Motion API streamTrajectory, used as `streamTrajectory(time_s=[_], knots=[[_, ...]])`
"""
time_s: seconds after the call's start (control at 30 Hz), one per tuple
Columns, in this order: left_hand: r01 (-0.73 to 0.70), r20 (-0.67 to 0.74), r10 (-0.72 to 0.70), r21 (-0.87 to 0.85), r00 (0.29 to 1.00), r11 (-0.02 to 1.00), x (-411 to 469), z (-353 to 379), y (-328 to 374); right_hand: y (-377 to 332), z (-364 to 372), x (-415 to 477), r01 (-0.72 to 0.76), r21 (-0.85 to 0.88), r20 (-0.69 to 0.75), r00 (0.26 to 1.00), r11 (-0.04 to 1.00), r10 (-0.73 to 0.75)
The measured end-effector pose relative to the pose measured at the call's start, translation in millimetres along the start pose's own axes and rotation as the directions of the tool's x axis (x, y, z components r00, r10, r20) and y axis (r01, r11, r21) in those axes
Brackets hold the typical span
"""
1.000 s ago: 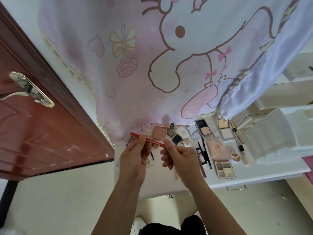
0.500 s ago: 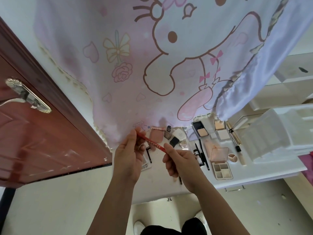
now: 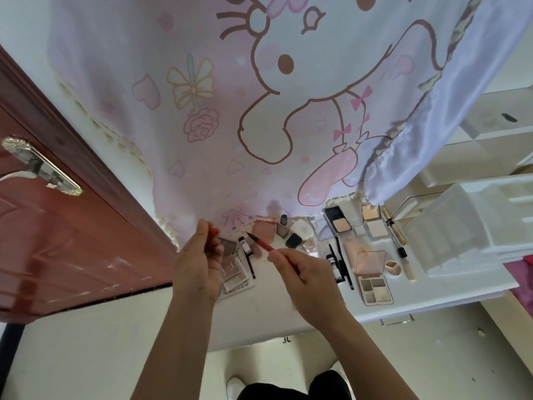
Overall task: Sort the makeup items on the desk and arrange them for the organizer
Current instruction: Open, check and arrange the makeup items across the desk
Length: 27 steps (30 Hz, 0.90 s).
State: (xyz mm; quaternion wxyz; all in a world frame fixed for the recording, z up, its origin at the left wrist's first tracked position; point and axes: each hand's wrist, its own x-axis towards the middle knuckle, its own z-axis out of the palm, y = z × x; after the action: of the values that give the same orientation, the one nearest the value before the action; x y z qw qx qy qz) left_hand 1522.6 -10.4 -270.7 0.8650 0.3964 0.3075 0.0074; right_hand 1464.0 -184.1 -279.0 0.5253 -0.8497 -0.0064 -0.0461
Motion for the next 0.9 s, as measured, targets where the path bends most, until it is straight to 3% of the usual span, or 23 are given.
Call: streamTrajectory(time_s=[0.3,0.47,0.6,0.73,0.9], knots=[[0.02,0.09,-0.024,0.043,0.996,0.999,-11.6,1.3,-12.9,-4.4,6.0,-1.6,-0.046,0.067,0.034,0.998,0.997,0.044],[0.022,0.079,-0.024,0.019,0.997,1.0,-8.4,1.2,-13.3,-2.4,2.5,-0.8,-0.091,0.065,-0.038,0.995,0.994,0.094],[0.037,0.108,-0.044,0.065,0.993,0.997,-8.9,-3.2,-16.0,0.3,-0.5,3.1,-0.175,0.226,-0.038,0.981,0.958,0.189],[0.076,0.202,-0.104,0.144,0.974,0.987,-17.3,-5.3,-21.6,-4.6,-2.9,10.9,-0.207,0.563,-0.073,0.952,0.8,0.297],[0.036,0.306,-0.109,0.235,0.946,0.971,-27.0,-6.0,-27.5,-10.5,-6.3,15.6,-0.143,0.647,-0.129,0.948,0.749,0.293]])
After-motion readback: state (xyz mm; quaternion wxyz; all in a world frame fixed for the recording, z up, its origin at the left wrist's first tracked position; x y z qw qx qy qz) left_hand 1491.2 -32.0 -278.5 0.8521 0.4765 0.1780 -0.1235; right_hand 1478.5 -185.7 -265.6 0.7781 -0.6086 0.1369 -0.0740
